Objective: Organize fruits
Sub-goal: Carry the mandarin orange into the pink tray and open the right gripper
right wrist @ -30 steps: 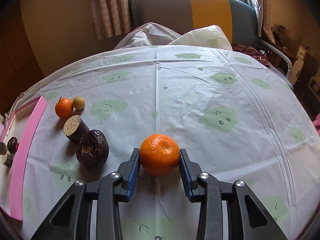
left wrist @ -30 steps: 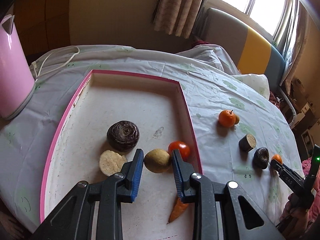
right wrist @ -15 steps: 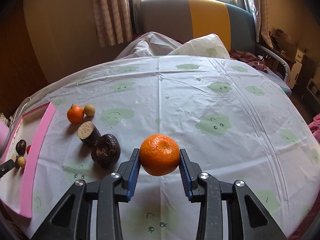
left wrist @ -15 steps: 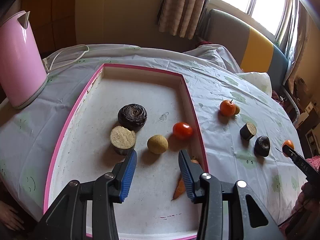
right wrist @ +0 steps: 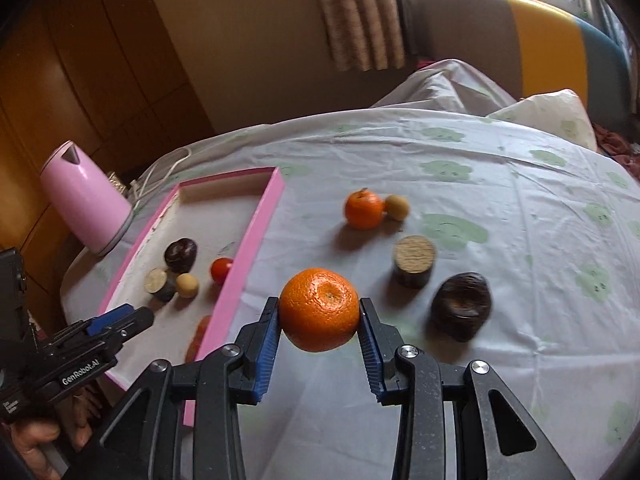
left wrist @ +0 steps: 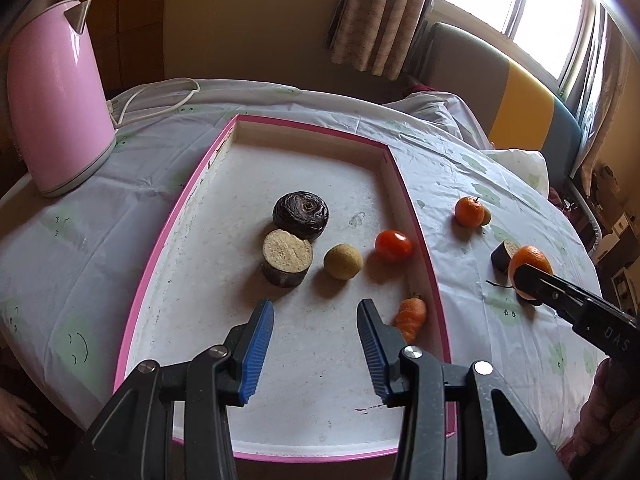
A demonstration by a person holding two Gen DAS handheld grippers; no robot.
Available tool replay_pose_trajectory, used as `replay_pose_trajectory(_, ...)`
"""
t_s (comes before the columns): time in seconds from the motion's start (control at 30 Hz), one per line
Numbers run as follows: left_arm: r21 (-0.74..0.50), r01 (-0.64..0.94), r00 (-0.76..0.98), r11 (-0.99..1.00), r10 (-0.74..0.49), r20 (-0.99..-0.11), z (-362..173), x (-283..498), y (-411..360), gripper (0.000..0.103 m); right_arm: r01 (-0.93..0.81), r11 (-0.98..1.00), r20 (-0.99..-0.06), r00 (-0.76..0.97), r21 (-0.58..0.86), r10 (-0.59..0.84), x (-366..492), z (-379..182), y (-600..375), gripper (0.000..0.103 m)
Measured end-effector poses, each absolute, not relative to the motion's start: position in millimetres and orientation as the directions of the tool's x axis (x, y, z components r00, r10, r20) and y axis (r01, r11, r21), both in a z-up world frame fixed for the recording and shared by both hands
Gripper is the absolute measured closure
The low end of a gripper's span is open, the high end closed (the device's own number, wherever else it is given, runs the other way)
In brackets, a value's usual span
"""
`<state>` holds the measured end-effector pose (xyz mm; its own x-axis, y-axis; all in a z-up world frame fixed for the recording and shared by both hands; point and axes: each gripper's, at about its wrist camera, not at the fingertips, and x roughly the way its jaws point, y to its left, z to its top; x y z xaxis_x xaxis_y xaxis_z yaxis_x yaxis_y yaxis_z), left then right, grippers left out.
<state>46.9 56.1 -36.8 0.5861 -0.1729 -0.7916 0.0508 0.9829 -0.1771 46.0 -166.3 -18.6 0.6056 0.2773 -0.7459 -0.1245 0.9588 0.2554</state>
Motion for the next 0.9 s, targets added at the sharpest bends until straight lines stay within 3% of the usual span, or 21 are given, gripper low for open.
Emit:
replay_pose_trajectory(0.37, -0.197, -0.022, 0.610, 0.980, -0.143, -0.780, -35, 47, 87, 0.059, -0.207, 0.922, -0.767, 0.511, 0.328, 0.388, 95, -26, -98, 0.065)
replay_pose_trajectory(0.6, -0.185, -0.019, 0.606, 0.982, -0.136, -0.784, -36, 45, 86, 0.059, -0.229, 0.908, -0.762, 0.495, 0.350, 0.419, 102, -30, -77, 0.050)
replay_pose_trajectory(0.8, -0.184, -0.002, 0.609, 0.983, -0.145, -0.780, -33, 44, 80, 0.059, -0.215, 0.931, -0.760, 0.538, 0.294, 0.365, 74, -27, -90, 0.049)
replay_pose_trajectory(0.9, -0.180, 0.009, 0.603, 0.984, -0.149, -0.784, -34, 43, 76, 0.059, -0.194, 0.944, -0.747, 0.578, 0.266, 0.329, 59, -22, -100, 0.043)
